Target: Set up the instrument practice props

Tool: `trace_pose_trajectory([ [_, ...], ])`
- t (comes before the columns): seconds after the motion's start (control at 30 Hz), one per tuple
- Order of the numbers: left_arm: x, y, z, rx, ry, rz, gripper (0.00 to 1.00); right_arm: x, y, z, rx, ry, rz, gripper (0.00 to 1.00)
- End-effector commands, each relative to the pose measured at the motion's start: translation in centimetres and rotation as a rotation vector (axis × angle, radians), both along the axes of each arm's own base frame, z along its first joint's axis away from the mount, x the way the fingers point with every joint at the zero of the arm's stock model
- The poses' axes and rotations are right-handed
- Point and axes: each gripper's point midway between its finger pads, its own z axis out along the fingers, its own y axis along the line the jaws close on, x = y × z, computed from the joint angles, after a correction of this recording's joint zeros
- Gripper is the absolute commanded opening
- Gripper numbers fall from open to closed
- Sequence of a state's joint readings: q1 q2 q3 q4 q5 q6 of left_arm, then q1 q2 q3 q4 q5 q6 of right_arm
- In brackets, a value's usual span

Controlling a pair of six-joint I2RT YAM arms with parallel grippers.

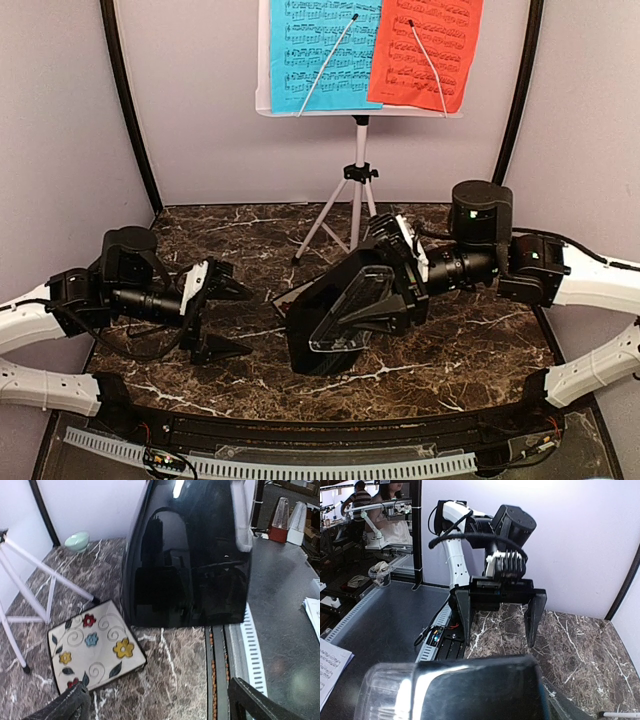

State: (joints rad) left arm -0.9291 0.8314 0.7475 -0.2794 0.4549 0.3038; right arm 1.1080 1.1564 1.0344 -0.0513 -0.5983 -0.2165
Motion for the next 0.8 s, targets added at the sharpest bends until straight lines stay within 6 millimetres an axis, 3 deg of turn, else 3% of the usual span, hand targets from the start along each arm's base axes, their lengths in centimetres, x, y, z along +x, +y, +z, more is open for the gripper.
trace_pose_trajectory([
  [0.0,-0.8,-1.6,3.9,-0.074,-0.099,-0.062,0.99,-1.1,-0.3,4.4,0.117,-0.081,0.039,0.17],
  [0.23,-2.0,-4.7,3.6,-0.068,-0.086,-0.144,0.99,-1.4,0.4,4.6,0.119,-0.077,0.05,0.13],
  [0.47,-1.8,-6.2,1.5,-0.02,-0.07,-0.167,0.97,-2.0,0.3,5.1,0.134,-0.078,0.061,0.09],
  [0.77,-1.3,-6.1,-0.2,0.026,-0.077,-0.15,0.69,-2.3,0.0,5.2,0.143,-0.071,0.065,0.06],
])
